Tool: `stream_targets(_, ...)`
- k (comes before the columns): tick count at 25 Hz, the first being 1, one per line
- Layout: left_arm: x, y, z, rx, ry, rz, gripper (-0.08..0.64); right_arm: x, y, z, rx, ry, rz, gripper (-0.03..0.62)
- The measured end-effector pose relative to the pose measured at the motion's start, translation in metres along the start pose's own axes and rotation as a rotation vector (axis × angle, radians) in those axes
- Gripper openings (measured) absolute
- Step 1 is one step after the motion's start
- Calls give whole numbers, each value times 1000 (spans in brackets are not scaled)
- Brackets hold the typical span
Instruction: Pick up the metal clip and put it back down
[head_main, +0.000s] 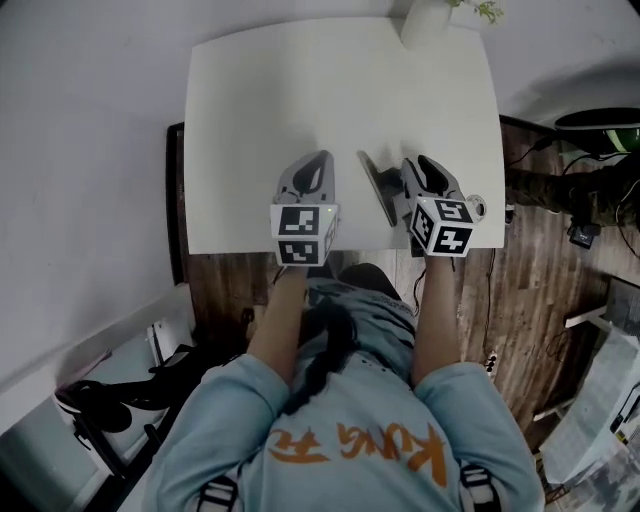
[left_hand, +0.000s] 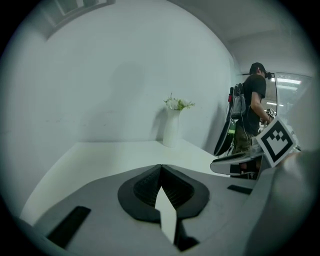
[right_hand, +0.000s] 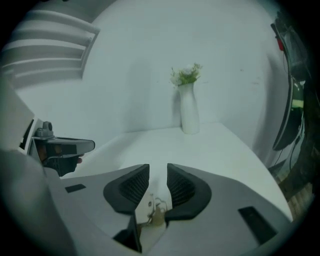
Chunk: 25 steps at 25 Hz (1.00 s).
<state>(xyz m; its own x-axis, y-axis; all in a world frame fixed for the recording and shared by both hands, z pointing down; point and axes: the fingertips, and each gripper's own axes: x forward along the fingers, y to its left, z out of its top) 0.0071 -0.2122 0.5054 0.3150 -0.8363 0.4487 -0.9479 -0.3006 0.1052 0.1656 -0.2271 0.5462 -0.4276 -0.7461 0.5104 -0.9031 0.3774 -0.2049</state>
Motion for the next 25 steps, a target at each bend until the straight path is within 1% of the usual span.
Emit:
stream_targets(5,-9,5,58,-9,-129,17,20,-19,5,86,-98,-229,-16,56)
stream_targets(6,-10,6,70,-8,-154,20,20,-23,7,101,-116,-267,-23,51)
stream_targets(9,-15,7,102,2,-220,29,20,-33,11,140,-160,-355,-34,40)
stream_targets(13,-22,8,145,25,-319,41,20,-41,24,189,-218,-469,-3,12)
stream_targets(16,-33,4,161,32,-362,39,20,-54,40,207,-245,-513,24,12)
stream_targets(20,-42,10,184,31,-424,55,20,-61,48,232,-271,-579,31,12)
stream_targets(23,-46,15,191,18,-453,71,20,-63,51,238,-282,-593,35,12)
stream_targets(25,-46,16,191,16,-455,81,20,-63,52,238,-292,-588,40,12)
